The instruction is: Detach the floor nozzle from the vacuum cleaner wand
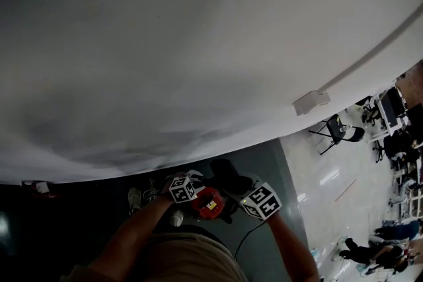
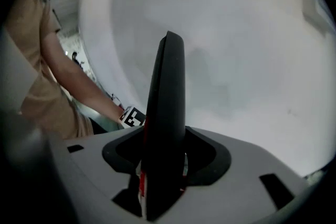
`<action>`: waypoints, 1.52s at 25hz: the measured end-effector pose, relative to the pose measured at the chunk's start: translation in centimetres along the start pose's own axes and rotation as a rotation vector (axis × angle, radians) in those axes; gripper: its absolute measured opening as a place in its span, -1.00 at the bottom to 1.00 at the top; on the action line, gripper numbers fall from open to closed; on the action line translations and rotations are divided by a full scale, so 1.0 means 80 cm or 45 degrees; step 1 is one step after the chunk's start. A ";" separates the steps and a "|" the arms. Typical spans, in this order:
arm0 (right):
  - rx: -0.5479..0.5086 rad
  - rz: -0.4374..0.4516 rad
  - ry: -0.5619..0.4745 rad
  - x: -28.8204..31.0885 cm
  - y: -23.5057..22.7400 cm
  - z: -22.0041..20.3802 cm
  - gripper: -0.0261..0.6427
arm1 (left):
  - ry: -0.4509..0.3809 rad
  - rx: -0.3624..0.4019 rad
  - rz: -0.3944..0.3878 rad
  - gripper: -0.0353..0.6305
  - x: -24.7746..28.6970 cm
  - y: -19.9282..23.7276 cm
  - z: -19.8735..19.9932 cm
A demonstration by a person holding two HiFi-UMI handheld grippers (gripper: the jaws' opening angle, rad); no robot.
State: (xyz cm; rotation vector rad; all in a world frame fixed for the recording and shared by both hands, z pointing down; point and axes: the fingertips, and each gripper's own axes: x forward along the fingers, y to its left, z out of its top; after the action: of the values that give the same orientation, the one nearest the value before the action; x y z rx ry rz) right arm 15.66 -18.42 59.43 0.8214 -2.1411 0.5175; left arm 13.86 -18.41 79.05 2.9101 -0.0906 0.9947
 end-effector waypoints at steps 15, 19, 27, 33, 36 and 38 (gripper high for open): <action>0.086 -0.010 -0.073 0.003 -0.012 0.002 -0.25 | 0.039 0.083 -0.081 -0.43 0.014 -0.003 -0.011; -0.055 -0.091 -0.010 -0.001 0.020 -0.002 -0.25 | 0.080 0.088 -0.097 -0.43 0.009 -0.002 -0.008; 0.293 -0.141 -0.330 -0.125 -0.035 0.028 -0.25 | 0.122 -0.072 0.073 -0.43 -0.026 0.055 -0.049; 0.265 -0.123 -0.346 -0.117 0.014 0.009 -0.25 | 0.101 -0.542 0.246 -0.42 -0.042 0.101 -0.053; 0.321 -0.085 -0.394 -0.106 0.030 0.004 -0.25 | 0.013 -0.806 0.321 -0.35 -0.049 0.114 -0.066; 0.334 -0.075 -0.417 -0.103 0.032 0.002 -0.25 | -0.015 -0.891 0.359 -0.32 -0.053 0.122 -0.071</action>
State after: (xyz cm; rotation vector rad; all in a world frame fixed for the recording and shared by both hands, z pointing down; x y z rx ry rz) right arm 17.83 -13.51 52.67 1.1800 -2.3669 0.6815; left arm 6.30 -27.54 81.37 2.2883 -0.7089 0.7652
